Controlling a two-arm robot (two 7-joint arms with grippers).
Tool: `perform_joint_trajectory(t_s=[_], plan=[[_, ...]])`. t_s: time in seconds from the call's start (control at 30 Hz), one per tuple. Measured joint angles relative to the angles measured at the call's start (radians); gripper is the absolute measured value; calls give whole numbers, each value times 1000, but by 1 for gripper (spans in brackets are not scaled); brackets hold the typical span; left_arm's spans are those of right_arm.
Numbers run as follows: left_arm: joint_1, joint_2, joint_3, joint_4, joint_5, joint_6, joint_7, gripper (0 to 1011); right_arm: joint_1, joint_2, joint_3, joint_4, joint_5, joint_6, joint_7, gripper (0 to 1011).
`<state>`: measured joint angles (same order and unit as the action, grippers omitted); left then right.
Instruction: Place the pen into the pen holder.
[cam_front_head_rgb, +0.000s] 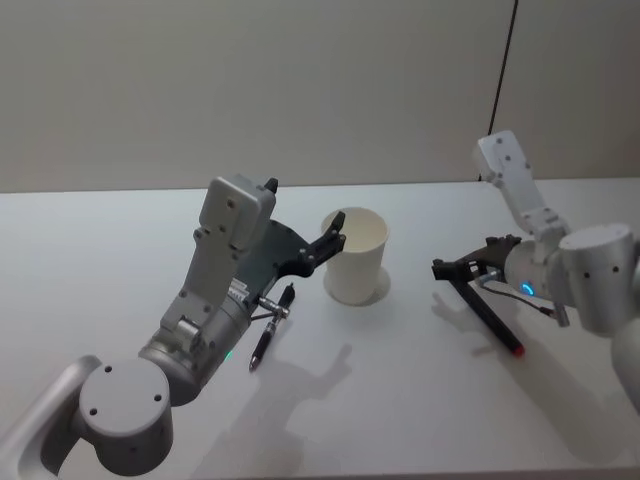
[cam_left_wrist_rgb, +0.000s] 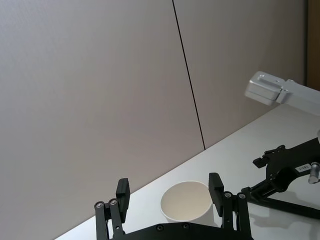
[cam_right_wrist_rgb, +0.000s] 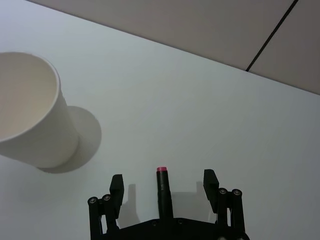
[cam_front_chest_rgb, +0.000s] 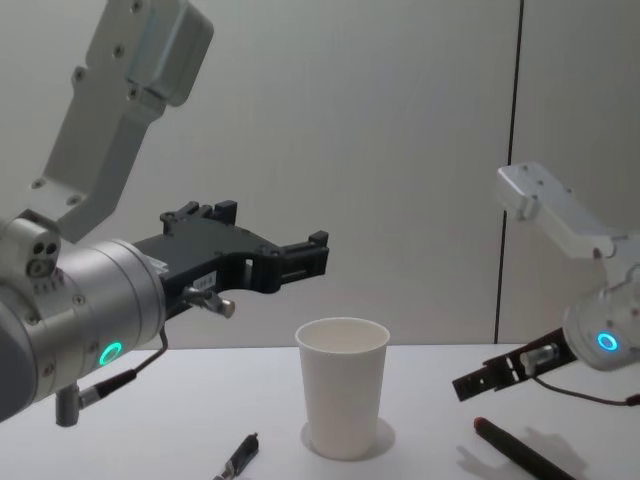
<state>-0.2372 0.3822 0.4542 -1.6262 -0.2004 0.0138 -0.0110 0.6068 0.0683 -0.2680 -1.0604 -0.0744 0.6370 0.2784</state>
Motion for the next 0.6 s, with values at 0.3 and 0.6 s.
perform_joint_trajectory(t_s=[0.3, 0.6], plan=[[0, 0, 0, 0, 0, 0, 0, 1003, 69, -23, -7, 114, -22, 5, 12, 1002], [0, 0, 0, 0, 0, 0, 0, 1003, 127, -44, -10, 231, -31, -6, 15, 1002]])
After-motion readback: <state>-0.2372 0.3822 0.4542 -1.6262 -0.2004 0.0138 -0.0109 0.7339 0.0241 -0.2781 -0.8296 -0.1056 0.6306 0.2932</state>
